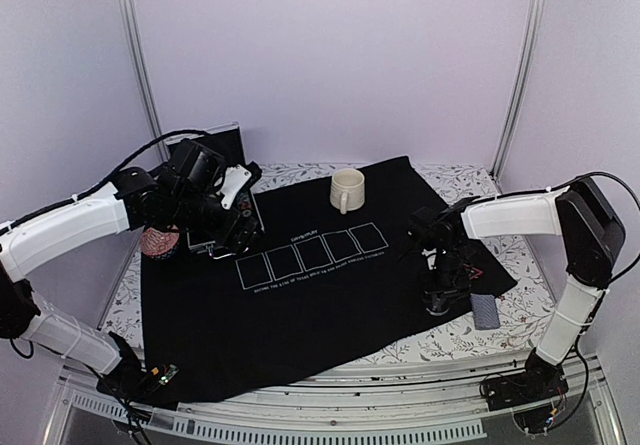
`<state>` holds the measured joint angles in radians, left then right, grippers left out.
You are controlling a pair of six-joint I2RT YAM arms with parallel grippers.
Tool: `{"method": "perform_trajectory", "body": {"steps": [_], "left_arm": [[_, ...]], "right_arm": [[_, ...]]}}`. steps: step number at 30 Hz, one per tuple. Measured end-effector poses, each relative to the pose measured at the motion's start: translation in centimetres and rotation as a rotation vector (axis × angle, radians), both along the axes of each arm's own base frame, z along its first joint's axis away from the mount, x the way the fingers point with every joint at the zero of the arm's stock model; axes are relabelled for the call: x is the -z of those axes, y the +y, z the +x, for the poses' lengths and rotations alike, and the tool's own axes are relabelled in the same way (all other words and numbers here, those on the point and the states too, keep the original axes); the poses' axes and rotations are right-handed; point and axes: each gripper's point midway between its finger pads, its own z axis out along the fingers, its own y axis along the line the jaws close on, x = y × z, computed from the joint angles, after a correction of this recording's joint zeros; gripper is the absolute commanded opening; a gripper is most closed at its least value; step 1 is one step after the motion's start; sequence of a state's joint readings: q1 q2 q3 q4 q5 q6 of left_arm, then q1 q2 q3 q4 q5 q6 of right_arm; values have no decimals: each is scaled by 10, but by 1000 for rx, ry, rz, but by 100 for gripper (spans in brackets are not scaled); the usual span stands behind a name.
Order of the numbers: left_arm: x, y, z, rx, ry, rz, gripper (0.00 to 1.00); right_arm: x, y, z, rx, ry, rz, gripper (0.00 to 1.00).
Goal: Distribute texas hold em gaming equipment
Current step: Pick up the dealer button from the poker table mat, then place the dealer button on the poker table mat.
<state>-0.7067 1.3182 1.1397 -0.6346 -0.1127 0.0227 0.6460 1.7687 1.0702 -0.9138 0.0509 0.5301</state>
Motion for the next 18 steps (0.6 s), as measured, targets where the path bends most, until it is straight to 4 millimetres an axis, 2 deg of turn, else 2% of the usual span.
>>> {"method": "perform_trajectory", "body": {"steps": [4,7,11,14,18], "left_arm": [[-3,0,0,1,-1,-3,98],[-4,-1,0,-3,2,-9,98],[-1,-3,0,-13,23,-29,98],[10,-9,1,-21,67,-44,98],[26,-14,5,-40,120,-42,98]], "right_arm": [[-14,7,-5,-30,28,-21,31],[-37,19,5,-39,3,-1,28],[-75,40,27,-54,-66,64,28],[-111,63,51,-79,-150,141,28],[-149,94,86,-126,-257,221,27]]}}
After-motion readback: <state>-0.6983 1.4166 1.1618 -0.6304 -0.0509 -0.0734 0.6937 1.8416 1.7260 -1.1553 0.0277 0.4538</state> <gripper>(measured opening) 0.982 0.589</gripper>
